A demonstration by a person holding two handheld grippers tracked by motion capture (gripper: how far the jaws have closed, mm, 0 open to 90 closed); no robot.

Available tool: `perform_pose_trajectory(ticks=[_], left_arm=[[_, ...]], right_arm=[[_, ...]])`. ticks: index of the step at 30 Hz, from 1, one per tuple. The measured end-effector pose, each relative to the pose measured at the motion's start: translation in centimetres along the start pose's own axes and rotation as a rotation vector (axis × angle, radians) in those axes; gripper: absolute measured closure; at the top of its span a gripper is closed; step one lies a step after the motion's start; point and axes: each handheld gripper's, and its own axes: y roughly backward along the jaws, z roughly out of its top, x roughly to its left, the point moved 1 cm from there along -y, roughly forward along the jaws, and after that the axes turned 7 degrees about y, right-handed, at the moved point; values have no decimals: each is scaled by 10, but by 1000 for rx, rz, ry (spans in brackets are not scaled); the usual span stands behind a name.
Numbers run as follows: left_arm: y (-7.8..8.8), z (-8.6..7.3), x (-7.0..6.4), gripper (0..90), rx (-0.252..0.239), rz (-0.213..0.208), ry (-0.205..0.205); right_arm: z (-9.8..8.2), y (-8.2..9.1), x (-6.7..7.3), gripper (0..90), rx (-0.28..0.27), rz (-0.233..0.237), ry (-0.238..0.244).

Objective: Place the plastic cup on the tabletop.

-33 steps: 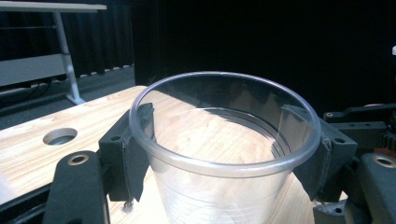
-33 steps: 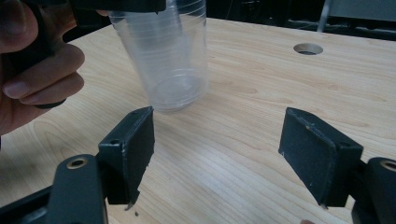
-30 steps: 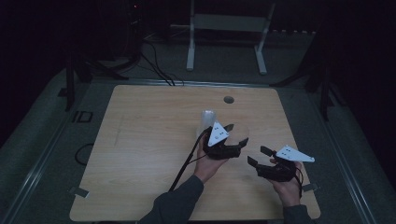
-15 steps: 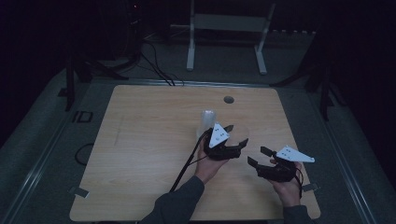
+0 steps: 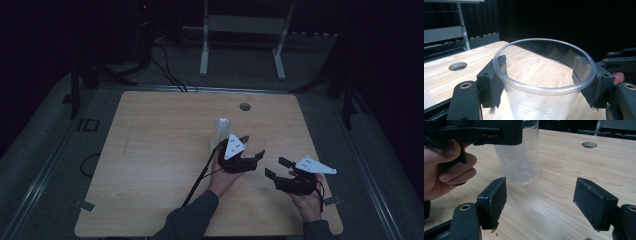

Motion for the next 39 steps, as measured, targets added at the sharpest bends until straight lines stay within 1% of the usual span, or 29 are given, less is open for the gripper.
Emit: perform_pose_trajectory(ticks=[9, 13, 17, 29, 33, 39], left_arm=[[-3, -4, 0, 280, 7, 5, -8], [-4, -6, 0, 280, 11, 10, -21], [-4, -7, 0, 280, 16, 11, -25], [-7, -12, 4, 280, 30, 21, -17], [-8, -13, 4, 280, 29, 17, -12], [-10, -18, 6, 280, 43, 12, -5]], right_arm=[[0, 0, 0, 263, 0, 0, -1], [0, 0, 0, 263, -1, -1, -2], [-1, 0, -1, 263, 0, -1, -3], [-2, 1, -2, 264, 0, -2, -6], [-2, 0, -2, 264, 1, -2, -7], [-2, 0, -2, 264, 1, -1, -9]])
